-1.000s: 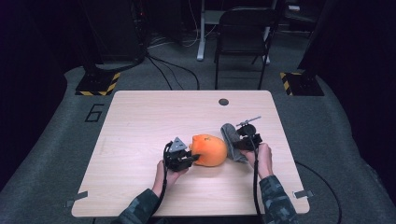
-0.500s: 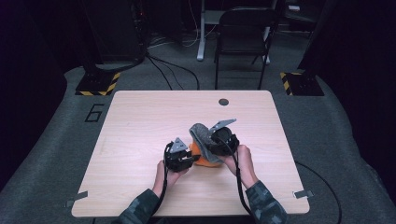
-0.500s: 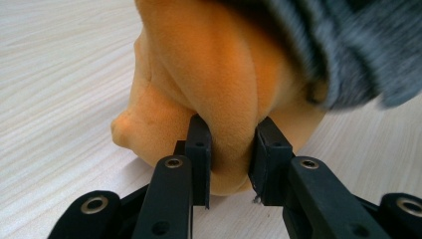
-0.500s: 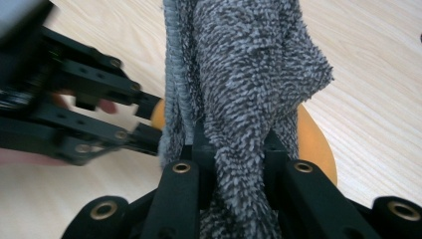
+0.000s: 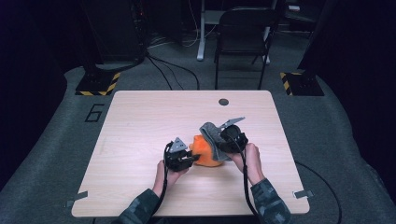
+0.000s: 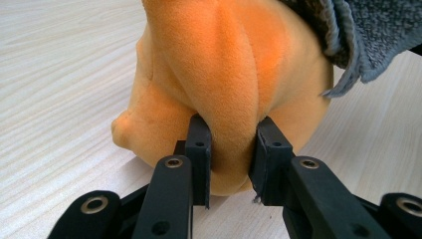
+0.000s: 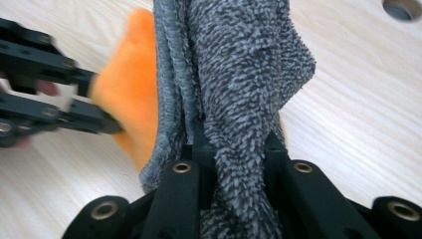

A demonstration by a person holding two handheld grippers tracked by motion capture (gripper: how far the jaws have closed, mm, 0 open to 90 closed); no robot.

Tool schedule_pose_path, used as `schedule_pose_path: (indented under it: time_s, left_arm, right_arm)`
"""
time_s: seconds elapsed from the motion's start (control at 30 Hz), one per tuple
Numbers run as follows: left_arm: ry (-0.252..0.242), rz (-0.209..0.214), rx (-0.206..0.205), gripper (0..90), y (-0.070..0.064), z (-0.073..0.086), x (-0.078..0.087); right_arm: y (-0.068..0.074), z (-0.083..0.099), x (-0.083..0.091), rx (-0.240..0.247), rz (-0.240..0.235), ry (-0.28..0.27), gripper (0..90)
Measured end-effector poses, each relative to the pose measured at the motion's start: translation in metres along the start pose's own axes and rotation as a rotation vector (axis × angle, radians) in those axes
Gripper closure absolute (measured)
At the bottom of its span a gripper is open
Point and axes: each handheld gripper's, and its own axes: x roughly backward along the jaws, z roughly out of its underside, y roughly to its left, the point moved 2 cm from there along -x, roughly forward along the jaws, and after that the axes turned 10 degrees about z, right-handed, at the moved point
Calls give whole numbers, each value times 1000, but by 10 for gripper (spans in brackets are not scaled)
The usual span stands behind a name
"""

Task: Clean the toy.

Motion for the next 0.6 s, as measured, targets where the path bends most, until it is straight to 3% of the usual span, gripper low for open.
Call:
schedule_pose_path:
  time_s: [0.17,0.37,0.47,0.57,0.6]
  left_arm:
    - [1,1,-3,726,0,0,0]
    - [1,6,0,726,-1,0,-1]
    - [-2,3,-1,726,1,0,0]
    - [-4,0,5,726,1,0,0]
    - [4,8,4,726,1,0,1]
  right_arm:
    - [-22,13,-15,-59,18,62,763]
    - [-37,29,-38,-123,27,128,765]
    - [-39,35,-49,-129,41,160,764]
    - [-38,45,-68,-109,44,230,763]
    - [-37,47,-72,-112,34,224,762]
